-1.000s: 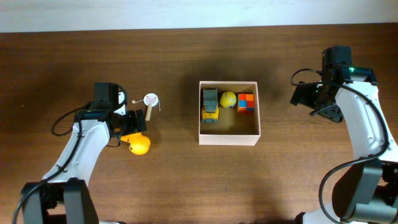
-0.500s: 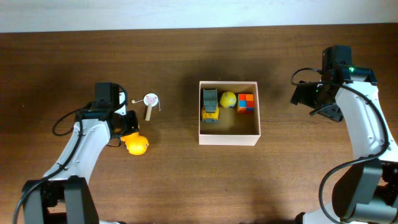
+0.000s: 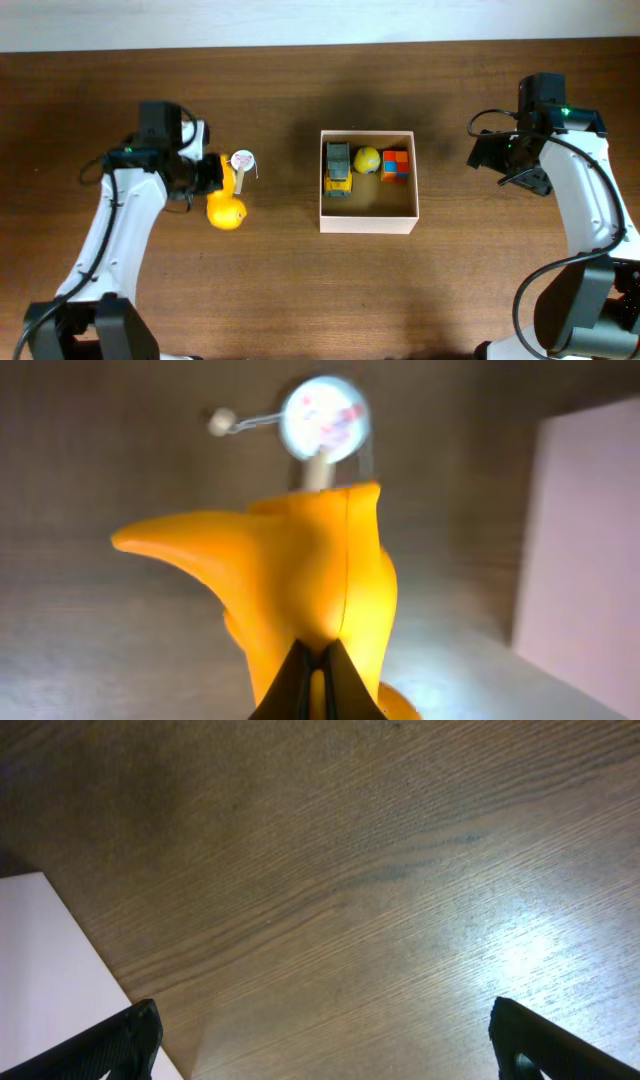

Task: Pack container
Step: 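Carry the orange toy right and lower it into the box, then release the orange toy in the box front and lift the left gripper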

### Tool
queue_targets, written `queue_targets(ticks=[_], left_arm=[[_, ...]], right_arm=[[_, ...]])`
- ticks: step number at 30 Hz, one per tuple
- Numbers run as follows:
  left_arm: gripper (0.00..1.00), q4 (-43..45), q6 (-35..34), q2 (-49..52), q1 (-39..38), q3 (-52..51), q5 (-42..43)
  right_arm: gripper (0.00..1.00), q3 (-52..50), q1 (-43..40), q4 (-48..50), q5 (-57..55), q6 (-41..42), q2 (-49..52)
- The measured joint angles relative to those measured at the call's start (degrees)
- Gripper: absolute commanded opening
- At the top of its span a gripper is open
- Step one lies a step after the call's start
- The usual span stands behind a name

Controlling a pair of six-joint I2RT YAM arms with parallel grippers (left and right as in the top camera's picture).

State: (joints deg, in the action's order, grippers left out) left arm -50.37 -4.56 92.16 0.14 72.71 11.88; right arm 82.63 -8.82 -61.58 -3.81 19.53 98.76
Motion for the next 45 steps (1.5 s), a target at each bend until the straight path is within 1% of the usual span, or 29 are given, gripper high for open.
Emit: queue_targets(ticks=[4,8,11,13,16,19,27,32,33,35,36,37,43,45], left_arm=[[0.02,-4.90,7.34,0.00,-3.04,8.35,3.04],[0.02,-3.80,14.40,0.00,-8.87,12.63,4.37],[0.02,-0.42,18.93,0.02,-14.43,12.98,4.79],[0.02,2.75,24.50,0.13,-20.17,12.98,5.29],[0.02,6.03,30.84,0.46,-24.44,12.98,5.38],[0.02,7.26,38.45,1.68,-28.70,13.03,5.51],[0.02,7.43,54.88,10.32,-36.15,13.03,5.51],[0.02,7.45,59.43,13.55,-39.28,13.03,4.22],[0.04,7.32,59.78,13.88,-39.69,13.03,3.98],[0.50,7.30,60.46,14.58,-40.41,13.03,3.48],[0.64,7.26,60.83,14.82,-40.61,13.03,3.08],[0.75,7.26,61.05,14.99,-40.72,13.03,2.86],[1.00,7.98,61.59,15.13,-40.74,13.03,2.01],[0.99,7.93,61.02,15.13,-40.74,13.46,1.55]], right_arm=[[0.99,-0.04,0.00,0.00,0.00,0.00,0.00],[0.99,-0.04,0.00,-0.02,0.00,-0.02,0.00],[0.99,-0.04,0.00,-0.02,0.00,-0.02,0.00],[0.99,-0.04,0.00,-0.04,0.00,-0.02,0.00],[0.99,-0.04,0.00,-0.02,0.00,-0.02,0.00],[0.98,-0.04,0.00,-0.02,0.00,-0.04,0.00],[0.99,-0.04,0.00,-0.02,0.00,-0.04,0.00],[0.99,-0.04,0.00,-0.02,0.00,-0.02,0.00],[0.99,-0.04,0.00,-0.02,0.00,-0.02,0.00],[0.99,-0.04,0.00,-0.02,0.00,0.00,0.00],[0.99,-0.04,0.00,-0.04,0.00,-0.04,0.00],[0.99,-0.04,0.00,-0.02,0.00,0.00,0.00],[0.99,-0.04,0.00,-0.02,0.00,0.00,0.00],[0.99,-0.04,0.00,-0.02,0.00,0.00,0.00]])
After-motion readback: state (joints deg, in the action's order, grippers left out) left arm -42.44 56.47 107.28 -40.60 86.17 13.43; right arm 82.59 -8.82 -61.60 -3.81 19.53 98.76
